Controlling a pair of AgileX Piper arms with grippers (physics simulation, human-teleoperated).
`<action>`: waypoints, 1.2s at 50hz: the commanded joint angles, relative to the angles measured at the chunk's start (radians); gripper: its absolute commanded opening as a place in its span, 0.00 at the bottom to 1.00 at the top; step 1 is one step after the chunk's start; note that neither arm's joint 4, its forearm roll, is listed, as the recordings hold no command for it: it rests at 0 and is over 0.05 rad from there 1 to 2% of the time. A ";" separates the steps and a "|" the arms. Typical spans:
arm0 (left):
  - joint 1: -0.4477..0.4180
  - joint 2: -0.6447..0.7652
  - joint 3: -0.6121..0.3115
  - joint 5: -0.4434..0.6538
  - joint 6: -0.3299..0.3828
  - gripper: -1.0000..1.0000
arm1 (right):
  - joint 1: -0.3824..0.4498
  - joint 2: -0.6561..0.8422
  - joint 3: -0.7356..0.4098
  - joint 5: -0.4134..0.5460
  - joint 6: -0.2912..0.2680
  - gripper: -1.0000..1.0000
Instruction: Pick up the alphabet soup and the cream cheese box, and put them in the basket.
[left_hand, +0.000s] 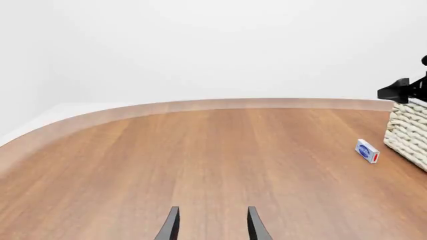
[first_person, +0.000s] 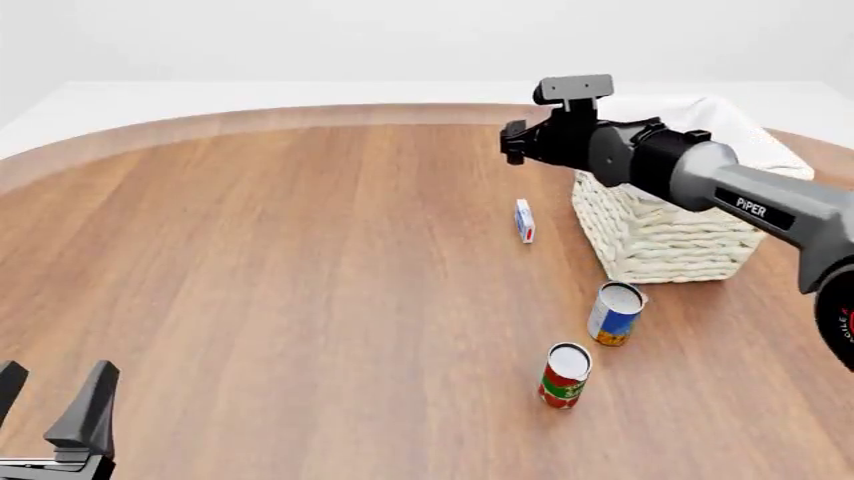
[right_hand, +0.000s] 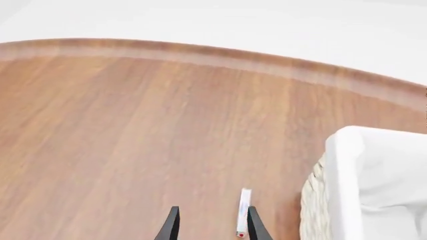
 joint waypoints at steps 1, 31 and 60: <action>0.000 0.000 0.000 0.000 0.000 1.00 | -0.024 0.088 -0.094 0.026 0.000 1.00; 0.000 0.000 0.000 0.000 0.000 1.00 | -0.039 0.247 -0.219 0.075 -0.006 1.00; 0.000 0.000 0.000 0.000 0.000 1.00 | -0.047 0.316 -0.253 0.106 0.019 1.00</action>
